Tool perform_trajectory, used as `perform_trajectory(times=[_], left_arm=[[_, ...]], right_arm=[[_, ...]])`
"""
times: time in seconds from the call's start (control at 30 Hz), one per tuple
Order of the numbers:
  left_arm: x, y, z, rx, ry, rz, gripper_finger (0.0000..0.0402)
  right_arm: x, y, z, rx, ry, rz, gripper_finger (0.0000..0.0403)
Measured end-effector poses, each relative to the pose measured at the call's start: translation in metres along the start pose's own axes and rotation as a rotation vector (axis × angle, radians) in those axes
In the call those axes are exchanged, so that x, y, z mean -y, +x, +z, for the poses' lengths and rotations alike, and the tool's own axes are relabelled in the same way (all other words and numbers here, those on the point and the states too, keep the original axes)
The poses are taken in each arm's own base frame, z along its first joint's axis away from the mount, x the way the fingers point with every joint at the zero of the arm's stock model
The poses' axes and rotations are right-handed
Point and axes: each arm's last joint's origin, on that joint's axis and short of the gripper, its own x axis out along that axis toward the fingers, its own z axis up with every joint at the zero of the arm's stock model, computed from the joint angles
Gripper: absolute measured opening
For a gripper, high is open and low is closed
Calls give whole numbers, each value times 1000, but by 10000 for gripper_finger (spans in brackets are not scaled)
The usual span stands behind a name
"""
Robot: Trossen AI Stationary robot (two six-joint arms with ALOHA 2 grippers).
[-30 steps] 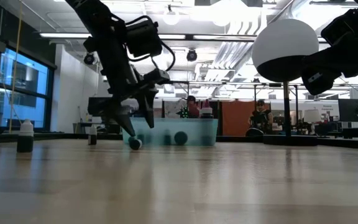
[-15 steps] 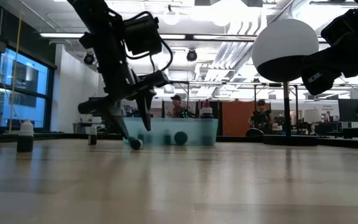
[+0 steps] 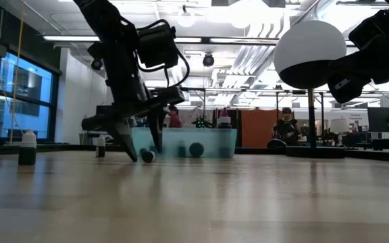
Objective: Pick & Place food coloring
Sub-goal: Put the small purple food coloring into the bin
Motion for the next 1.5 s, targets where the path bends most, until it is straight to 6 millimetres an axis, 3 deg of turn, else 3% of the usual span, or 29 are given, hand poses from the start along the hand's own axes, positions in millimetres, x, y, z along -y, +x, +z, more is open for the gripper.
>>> perform_trajectory(times=[0.37,0.57,0.77,1.5], left_arm=[[8,0,3,15,19,15,219],[16,-2,6,48,44,-18,180],[13,13,4,-12,58,18,149],[21,6,5,-41,131,39,146]], right_arm=[[0,0,0,-2,0,-1,0],[0,0,0,-2,0,0,0],[0,0,0,-1,0,0,0],[0,0,0,-4,1,-1,0]])
